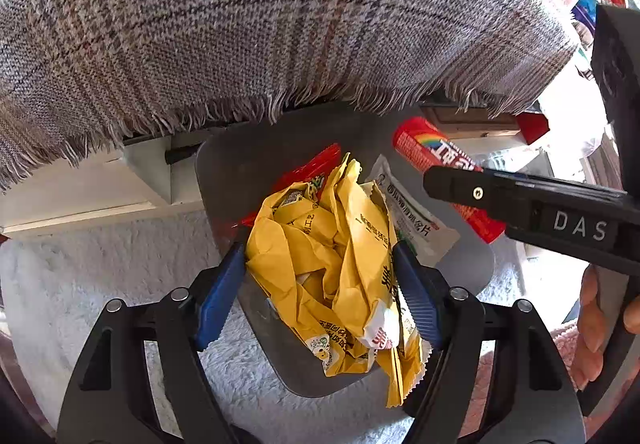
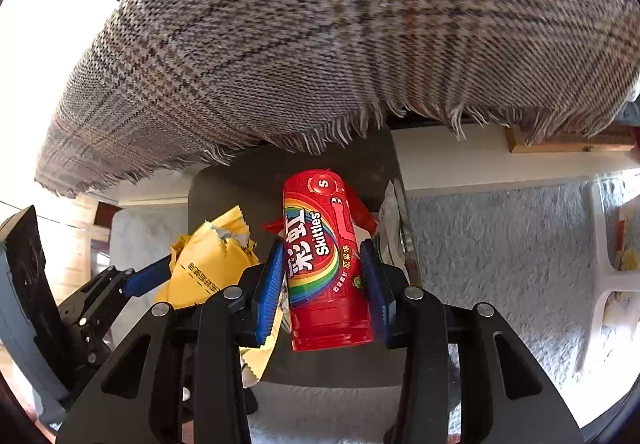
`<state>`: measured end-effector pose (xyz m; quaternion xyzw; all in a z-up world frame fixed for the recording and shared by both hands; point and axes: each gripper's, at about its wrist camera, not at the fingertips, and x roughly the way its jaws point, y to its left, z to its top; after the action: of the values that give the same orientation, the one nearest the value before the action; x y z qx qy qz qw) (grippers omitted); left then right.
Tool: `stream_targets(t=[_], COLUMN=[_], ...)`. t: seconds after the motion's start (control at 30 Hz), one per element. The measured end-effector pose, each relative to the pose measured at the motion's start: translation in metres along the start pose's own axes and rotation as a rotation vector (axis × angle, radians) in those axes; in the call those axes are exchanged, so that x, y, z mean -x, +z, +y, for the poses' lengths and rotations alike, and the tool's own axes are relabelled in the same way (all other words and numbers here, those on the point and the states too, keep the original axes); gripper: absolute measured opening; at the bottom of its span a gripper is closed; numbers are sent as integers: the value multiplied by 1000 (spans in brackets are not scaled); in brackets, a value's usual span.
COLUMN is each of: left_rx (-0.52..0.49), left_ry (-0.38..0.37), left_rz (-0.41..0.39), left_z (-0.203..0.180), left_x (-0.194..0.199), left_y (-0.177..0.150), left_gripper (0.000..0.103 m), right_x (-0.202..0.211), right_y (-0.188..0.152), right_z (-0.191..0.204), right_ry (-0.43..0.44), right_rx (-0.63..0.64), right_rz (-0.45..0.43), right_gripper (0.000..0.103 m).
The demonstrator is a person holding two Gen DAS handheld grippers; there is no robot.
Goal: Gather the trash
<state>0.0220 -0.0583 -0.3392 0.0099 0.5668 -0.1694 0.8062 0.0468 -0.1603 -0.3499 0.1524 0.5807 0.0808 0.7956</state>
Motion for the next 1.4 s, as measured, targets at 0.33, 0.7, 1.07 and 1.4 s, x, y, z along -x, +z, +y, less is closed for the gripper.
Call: stream_targets(t=[0.33,0.7,1.07,1.4], left_rx=[24,43,28,-10], left_ry=[-5,32,109,164], left_rz=[0,-116,-441,-656], left_z=[11,15,2,0], left_x=[6,75,201,261], left_y=[-11,-14,6,-4], left_gripper=[93,95,95,95], right_x=[22,88,186,235], right_y=[1,-8,-23,-47], right_z=[-1,-14,7,17], right_ry=[-9,-38,-77,-161], right_rx=[-29,-88,-2,63], right_rz=[-90,-280,-525,-681], right_gripper=[76,96,100,100])
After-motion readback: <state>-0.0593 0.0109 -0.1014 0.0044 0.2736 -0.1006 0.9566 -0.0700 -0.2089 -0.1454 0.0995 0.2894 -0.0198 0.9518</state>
